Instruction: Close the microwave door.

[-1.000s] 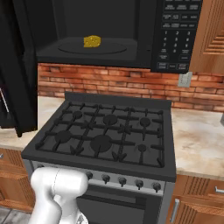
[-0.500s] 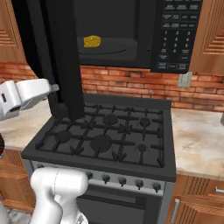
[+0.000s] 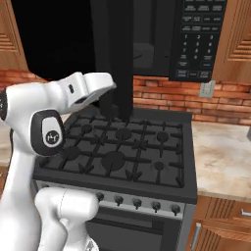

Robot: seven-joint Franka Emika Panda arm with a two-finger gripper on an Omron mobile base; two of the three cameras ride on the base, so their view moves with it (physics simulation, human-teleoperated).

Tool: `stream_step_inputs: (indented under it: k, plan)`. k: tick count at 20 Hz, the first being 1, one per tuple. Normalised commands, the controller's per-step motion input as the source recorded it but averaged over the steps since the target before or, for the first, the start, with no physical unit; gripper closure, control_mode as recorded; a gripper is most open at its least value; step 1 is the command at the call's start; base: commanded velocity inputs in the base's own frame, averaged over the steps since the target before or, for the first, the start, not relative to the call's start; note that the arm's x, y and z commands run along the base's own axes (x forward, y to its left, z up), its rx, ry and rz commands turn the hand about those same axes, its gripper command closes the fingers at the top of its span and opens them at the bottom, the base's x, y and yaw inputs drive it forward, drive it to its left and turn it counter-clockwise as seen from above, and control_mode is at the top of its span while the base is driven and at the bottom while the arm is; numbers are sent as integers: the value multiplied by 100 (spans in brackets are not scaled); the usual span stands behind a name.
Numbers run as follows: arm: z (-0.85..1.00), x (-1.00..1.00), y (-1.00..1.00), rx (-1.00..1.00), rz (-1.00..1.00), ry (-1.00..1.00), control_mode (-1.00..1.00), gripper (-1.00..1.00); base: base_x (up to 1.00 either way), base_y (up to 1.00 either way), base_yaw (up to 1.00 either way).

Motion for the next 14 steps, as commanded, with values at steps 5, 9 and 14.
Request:
stream_step_inputs:
  k: [5,9,14]
  plan:
    - [0,100,-33,0,0,1,-100,-100,0,0,0]
    - [0,100,-24,0,0,0,-100,-100,0,0,0]
    - [3,100,-19,1,1,0,-100,-100,0,0,0]
